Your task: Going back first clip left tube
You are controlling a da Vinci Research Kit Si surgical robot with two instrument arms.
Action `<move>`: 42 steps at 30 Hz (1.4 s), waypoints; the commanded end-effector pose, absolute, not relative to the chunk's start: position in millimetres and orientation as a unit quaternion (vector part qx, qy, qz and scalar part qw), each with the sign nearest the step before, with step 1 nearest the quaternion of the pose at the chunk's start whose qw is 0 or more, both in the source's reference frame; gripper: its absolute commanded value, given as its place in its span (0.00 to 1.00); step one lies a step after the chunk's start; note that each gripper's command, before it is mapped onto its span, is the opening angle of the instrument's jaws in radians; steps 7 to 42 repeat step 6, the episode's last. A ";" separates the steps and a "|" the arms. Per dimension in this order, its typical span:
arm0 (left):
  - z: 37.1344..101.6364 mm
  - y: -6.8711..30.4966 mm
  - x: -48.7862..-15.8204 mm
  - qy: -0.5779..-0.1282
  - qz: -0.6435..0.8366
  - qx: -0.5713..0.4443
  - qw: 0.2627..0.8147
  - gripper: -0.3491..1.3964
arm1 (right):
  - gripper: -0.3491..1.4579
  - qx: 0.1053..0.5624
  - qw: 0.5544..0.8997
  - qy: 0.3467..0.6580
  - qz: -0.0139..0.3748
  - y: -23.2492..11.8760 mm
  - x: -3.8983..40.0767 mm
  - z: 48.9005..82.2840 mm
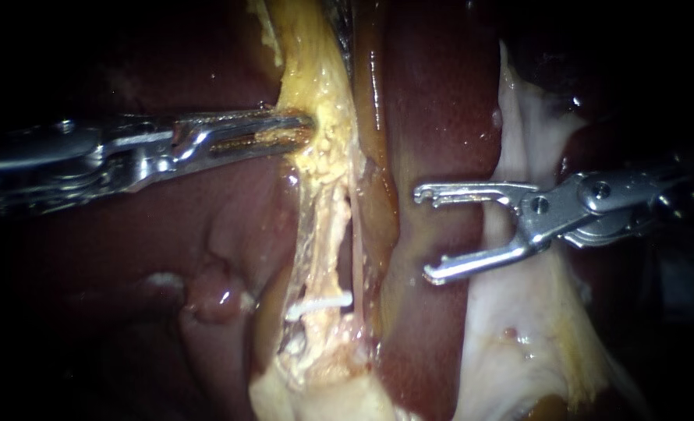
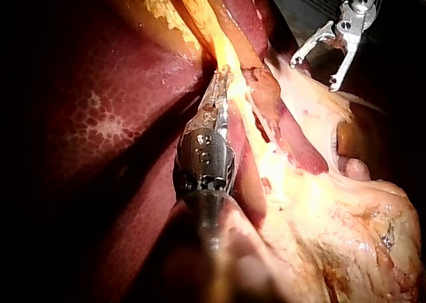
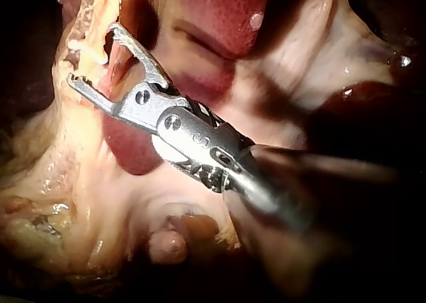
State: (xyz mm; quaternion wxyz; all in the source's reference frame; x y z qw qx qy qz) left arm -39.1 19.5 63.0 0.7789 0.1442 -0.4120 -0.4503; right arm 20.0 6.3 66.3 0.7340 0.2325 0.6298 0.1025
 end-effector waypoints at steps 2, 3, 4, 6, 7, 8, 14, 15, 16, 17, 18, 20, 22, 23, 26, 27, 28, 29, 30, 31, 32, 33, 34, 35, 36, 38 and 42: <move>62.9 19.5 -39.0 -0.412 -0.450 0.144 0.779 0.00 | 0.52 0.232 0.734 0.630 0.103 6.3 20.0 66.3; 62.9 19.5 -39.0 -0.412 -0.450 0.144 0.779 0.00 | 0.52 0.232 0.734 0.630 0.103 6.3 20.0 66.3; 62.9 19.5 -38.9 -0.412 -0.450 0.144 0.779 0.00 | 0.52 0.232 0.734 0.630 0.103 6.3 20.0 66.3; 62.9 19.5 -38.9 -0.412 -0.450 0.145 0.779 0.00 | 0.52 0.233 0.733 0.630 0.102 6.3 20.0 66.3; 62.9 19.5 -38.9 -0.412 -0.450 0.145 0.779 0.00 | 0.52 0.233 0.733 0.630 0.102 6.3 20.0 66.3; 62.9 19.5 -38.9 -0.412 -0.450 0.145 0.779 0.00 | 0.52 0.233 0.733 0.630 0.102 6.3 20.0 66.3; 62.9 19.5 -38.9 -0.412 -0.450 0.145 0.779 0.00 | 0.52 0.233 0.733 0.630 0.102 6.3 20.0 66.3; 62.9 19.5 -38.9 -0.412 -0.450 0.145 0.779 0.00 | 0.52 0.233 0.733 0.630 0.102 6.3 20.0 66.3; 62.9 19.5 -38.9 -0.412 -0.450 0.145 0.779 0.00 | 0.52 0.233 0.733 0.630 0.102 6.3 20.0 66.3; 62.9 19.5 -38.9 -0.412 -0.450 0.145 0.779 0.00 | 0.52 0.233 0.733 0.630 0.102 6.3 20.0 66.3; 62.9 19.5 -38.9 -0.412 -0.450 0.145 0.779 0.00 | 0.52 0.233 0.733 0.630 0.102 6.3 20.0 66.3; 62.9 19.5 -38.9 -0.412 -0.450 0.145 0.779 0.00 | 0.52 0.233 0.733 0.630 0.102 6.3 20.0 66.3; 62.9 19.5 -38.9 -0.412 -0.450 0.145 0.779 0.00 | 0.52 0.233 0.733 0.630 0.102 6.3 20.0 66.3; 62.9 19.5 -38.9 -0.412 -0.450 0.145 0.779 0.00 | 0.52 0.233 0.733 0.630 0.102 6.3 20.0 66.3; 62.9 19.5 -38.9 -0.412 -0.450 0.145 0.779 0.00 | 0.52 0.233 0.733 0.630 0.102 6.3 20.0 66.3; 62.9 19.5 -38.9 -0.412 -0.450 0.145 0.779 0.00 | 0.52 0.233 0.733 0.630 0.102 6.3 20.0 66.3; 62.9 19.5 -38.9 -0.412 -0.450 0.145 0.779 0.00 | 0.52 0.233 0.733 0.630 0.102 6.3 20.0 66.3; 62.9 19.5 -38.9 -0.412 -0.450 0.145 0.779 0.00 | 0.52 0.233 0.733 0.630 0.102 6.3 20.0 66.3; 62.9 19.5 -38.9 -0.412 -0.450 0.145 0.779 0.00 | 0.52 0.233 0.733 0.630 0.102 6.3 20.0 66.3; 62.9 19.5 -38.9 -0.412 -0.450 0.145 0.779 0.00 | 0.52 0.233 0.733 0.630 0.102 6.3 20.0 66.3; 62.9 19.5 -38.9 -0.412 -0.450 0.145 0.779 0.00 | 0.52 0.233 0.733 0.630 0.102 6.3 20.0 66.3; 62.9 19.5 -38.9 -0.412 -0.450 0.145 0.779 0.00 | 0.52 0.233 0.733 0.630 0.102 6.3 20.0 66.3; 62.9 19.5 -38.9 -0.412 -0.450 0.145 0.779 0.00 | 0.52 0.233 0.733 0.630 0.102 6.3 20.0 66.3; 62.9 19.5 -38.9 -0.412 -0.450 0.145 0.779 0.00 | 0.52 0.233 0.733 0.630 0.102 6.3 20.0 66.3; 62.9 19.5 -38.9 -0.412 -0.450 0.145 0.779 0.00 | 0.52 0.233 0.733 0.630 0.102 6.3 20.0 66.3; 62.9 19.5 -38.9 -0.412 -0.450 0.145 0.779 0.00 | 0.52 0.233 0.733 0.630 0.102 6.3 20.0 66.3; 62.9 19.5 -38.9 -0.412 -0.450 0.145 0.779 0.00 | 0.52 0.233 0.733 0.630 0.102 6.3 20.0 66.3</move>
